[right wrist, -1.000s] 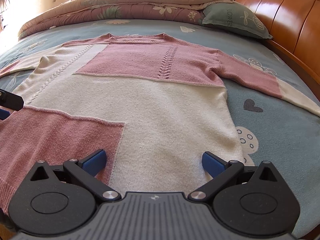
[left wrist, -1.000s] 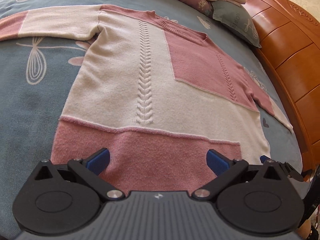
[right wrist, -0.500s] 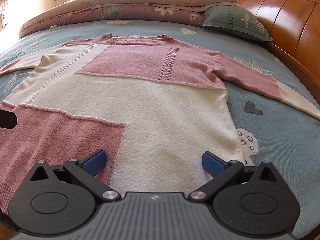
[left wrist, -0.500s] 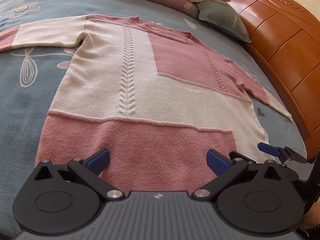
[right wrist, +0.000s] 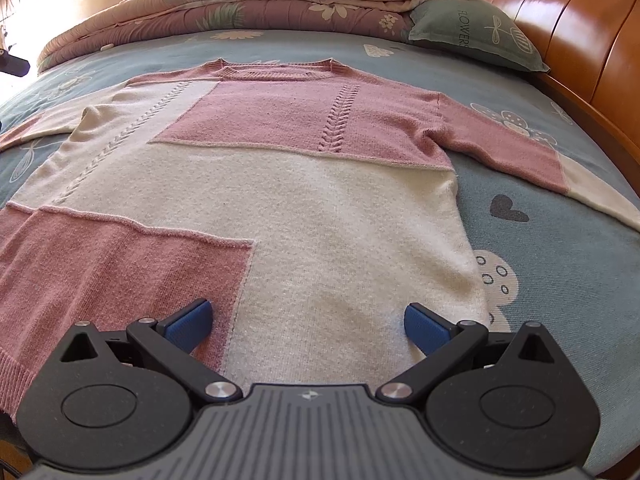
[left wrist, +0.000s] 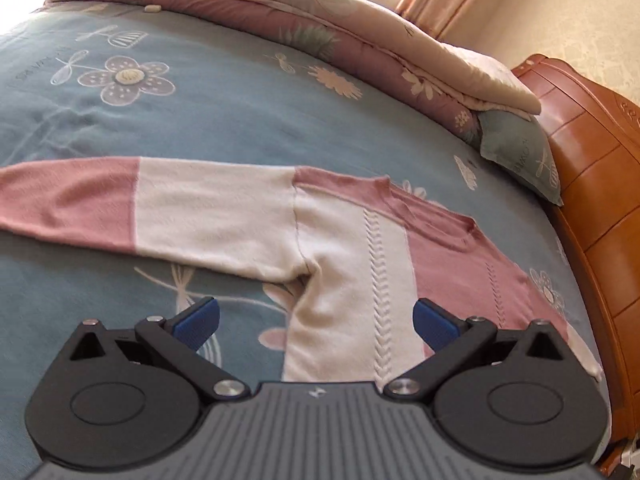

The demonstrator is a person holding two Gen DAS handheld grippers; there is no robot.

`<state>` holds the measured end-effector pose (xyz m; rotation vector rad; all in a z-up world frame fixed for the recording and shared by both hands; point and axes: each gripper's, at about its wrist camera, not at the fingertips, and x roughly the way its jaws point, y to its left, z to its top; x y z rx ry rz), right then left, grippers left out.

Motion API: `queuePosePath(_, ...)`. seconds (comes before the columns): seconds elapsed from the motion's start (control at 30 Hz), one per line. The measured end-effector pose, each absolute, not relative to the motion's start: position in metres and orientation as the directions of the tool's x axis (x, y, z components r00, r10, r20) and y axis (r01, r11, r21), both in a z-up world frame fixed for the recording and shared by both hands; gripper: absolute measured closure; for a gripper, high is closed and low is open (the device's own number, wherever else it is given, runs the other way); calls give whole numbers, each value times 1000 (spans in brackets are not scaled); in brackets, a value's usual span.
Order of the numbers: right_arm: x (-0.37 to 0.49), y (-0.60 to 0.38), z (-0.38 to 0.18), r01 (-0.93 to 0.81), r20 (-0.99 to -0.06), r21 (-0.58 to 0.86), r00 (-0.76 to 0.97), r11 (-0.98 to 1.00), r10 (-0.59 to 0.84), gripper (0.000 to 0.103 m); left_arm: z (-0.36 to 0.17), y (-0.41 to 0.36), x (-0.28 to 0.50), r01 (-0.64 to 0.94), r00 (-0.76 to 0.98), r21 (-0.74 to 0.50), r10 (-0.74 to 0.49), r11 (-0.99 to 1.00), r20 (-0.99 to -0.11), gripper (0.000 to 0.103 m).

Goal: Fold clothes

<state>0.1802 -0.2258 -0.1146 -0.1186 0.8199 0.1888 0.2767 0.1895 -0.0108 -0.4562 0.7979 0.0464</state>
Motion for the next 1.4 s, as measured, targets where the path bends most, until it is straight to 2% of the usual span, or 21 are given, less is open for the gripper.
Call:
queuePosePath(0.07,181,-227,-111,-211,-718,-10,682,978,140,0,-8,229,301,-280,714,-349,-49,895,-698,1)
queuePosePath(0.13,177,-232,-100,-225,-656,66,724,972,212,0,-15,261,319,-342,716,-357,-5,869,-698,1)
queuePosePath(0.27,175,-240,-86,-307,-530,298,734,904,425,0,-51,315,351,-410,694,-407,-12,816,-720,1)
queuePosePath(0.33,180,-238,-91,-313,-535,361,702,879,470,0,-70,334,360,-445,683,-427,-9,787,-730,1)
queuePosePath(0.47,190,-231,-101,-289,-572,379,673,879,468,0,-99,363,363,-505,678,-463,3,728,-735,1)
queuePosePath(0.57,194,-229,-107,-290,-577,394,661,872,480,0,-104,380,353,-495,718,-500,10,710,-696,1)
queuePosePath(0.67,195,-226,-110,-293,-584,376,662,879,470,0,-103,394,343,-510,725,-497,39,702,-688,1)
queuePosePath(0.8,193,-221,-113,-309,-597,324,666,894,447,0,-102,414,331,-578,691,-431,135,693,-710,1)
queuePosePath(0.9,191,-214,-114,-326,-611,269,670,906,422,0,-100,419,328,-602,682,-440,142,666,-718,1)
queuePosePath(1.1,186,-198,-118,-364,-640,130,680,922,358,0,-91,367,336,-424,717,-478,-38,769,-696,1)
queuePosePath(1.17,184,-193,-119,-376,-649,81,683,923,336,0,-94,355,339,-422,693,-457,-47,783,-719,1)
queuePosePath(1.3,180,-189,-122,-383,-657,28,689,923,306,0,-95,354,335,-525,632,-328,102,786,-768,1)
queuePosePath(1.37,181,-190,-121,-381,-660,34,686,924,308,0,-87,351,330,-553,617,-300,141,777,-774,1)
queuePosePath(1.4,181,-191,-121,-382,-660,37,684,924,309,0,-78,342,327,-522,633,-308,119,795,-765,1)
